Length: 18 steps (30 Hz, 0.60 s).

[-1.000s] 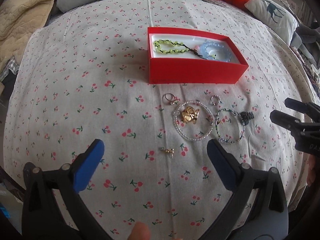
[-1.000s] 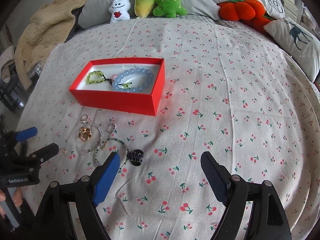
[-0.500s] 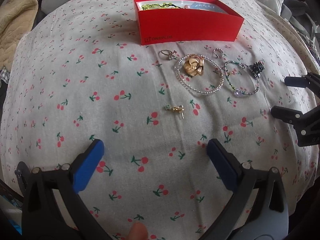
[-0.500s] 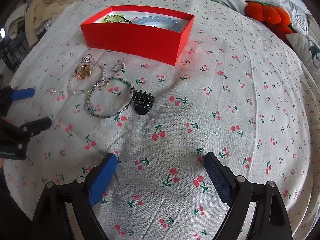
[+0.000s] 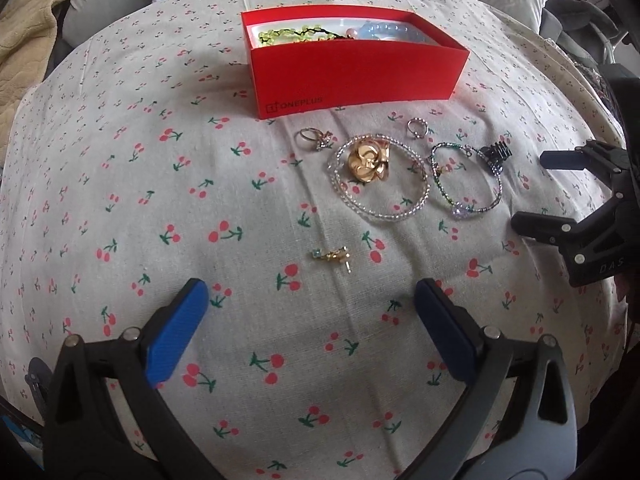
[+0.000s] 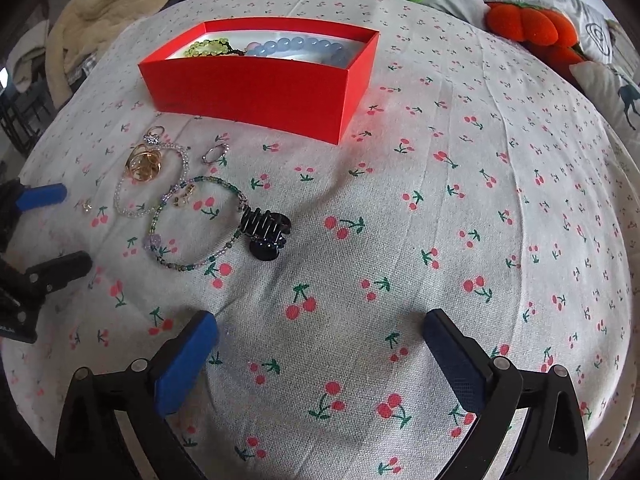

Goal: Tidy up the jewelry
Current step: 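Withdraw both tools from the box back over the remaining jewelry, then grasp the gold flower pendant with the left tool while the right grasps the black hair clip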

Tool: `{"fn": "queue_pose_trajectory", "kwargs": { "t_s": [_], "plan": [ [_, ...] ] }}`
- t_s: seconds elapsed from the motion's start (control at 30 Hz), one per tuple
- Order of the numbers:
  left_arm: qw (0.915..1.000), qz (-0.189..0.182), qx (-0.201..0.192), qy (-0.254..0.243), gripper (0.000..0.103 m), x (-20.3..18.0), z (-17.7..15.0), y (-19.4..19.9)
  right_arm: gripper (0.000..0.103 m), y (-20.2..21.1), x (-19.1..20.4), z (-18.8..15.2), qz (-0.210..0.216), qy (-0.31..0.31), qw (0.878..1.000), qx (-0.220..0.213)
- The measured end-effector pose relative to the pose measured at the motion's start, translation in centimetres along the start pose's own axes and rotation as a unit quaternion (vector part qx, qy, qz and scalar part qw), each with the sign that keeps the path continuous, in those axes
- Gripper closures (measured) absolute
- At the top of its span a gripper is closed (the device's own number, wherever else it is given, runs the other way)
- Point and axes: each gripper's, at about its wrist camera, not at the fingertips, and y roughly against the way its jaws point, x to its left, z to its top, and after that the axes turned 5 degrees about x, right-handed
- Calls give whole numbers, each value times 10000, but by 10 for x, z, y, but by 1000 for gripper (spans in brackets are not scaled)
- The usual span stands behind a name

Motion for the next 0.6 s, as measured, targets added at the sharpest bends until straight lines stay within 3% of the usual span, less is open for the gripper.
{"fn": "queue_pose_trajectory", "kwargs": {
  "t_s": [0.2,0.33,0.6],
  "plan": [
    [9998,-153,-97,-49,9,-7,5,3,0,-3,-2,10,-56,130,9998,-118],
    [9996,-222,-149,-60,20,-8,7,5,5,-3,0,17,-91,142,9997,-174],
    [9991,-366,-194,-28,43,-5,7,10,43,0,14,26,-125,517,9979,-377]
  ]
}}
